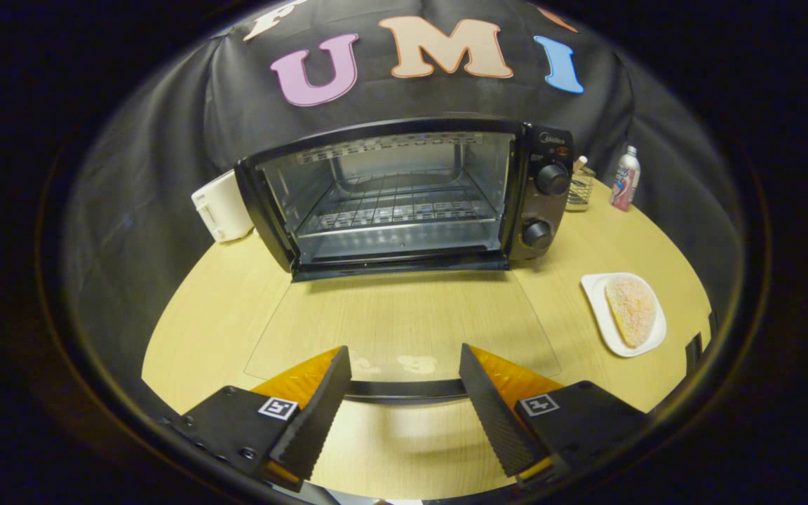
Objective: Open the toaster oven, put the food inside, and close the toaster oven door.
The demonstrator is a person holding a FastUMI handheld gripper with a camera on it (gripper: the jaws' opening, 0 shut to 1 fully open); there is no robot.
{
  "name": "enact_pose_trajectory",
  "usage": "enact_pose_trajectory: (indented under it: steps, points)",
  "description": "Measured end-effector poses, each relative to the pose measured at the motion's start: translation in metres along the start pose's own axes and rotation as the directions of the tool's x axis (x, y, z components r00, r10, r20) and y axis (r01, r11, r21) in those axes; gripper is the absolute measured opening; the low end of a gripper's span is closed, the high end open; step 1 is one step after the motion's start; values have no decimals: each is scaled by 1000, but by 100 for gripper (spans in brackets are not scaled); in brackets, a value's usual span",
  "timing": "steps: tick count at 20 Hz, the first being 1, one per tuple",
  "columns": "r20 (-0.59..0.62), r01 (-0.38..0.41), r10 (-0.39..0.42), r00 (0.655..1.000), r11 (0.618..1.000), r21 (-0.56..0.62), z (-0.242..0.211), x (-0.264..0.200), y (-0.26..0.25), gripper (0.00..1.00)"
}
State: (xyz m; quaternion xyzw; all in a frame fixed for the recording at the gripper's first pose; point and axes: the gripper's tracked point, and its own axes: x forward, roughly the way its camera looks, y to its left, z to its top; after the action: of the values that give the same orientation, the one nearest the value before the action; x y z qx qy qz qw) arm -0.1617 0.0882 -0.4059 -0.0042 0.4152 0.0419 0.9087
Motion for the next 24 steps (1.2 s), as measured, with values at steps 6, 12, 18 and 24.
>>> enact_pose_trajectory:
  steps: [6, 12, 18, 24]
  points:
    - [92, 84, -85, 992, 996, 18, 50, -8, -42, 98]
    - [119, 227, -236, 964, 970, 82, 78, -7, -125, 98]
    - [76, 347, -361, 930, 926, 147, 70, -5, -205, 98]
    - [12, 408, -414, 910, 901, 145, 48, 6, -257, 98]
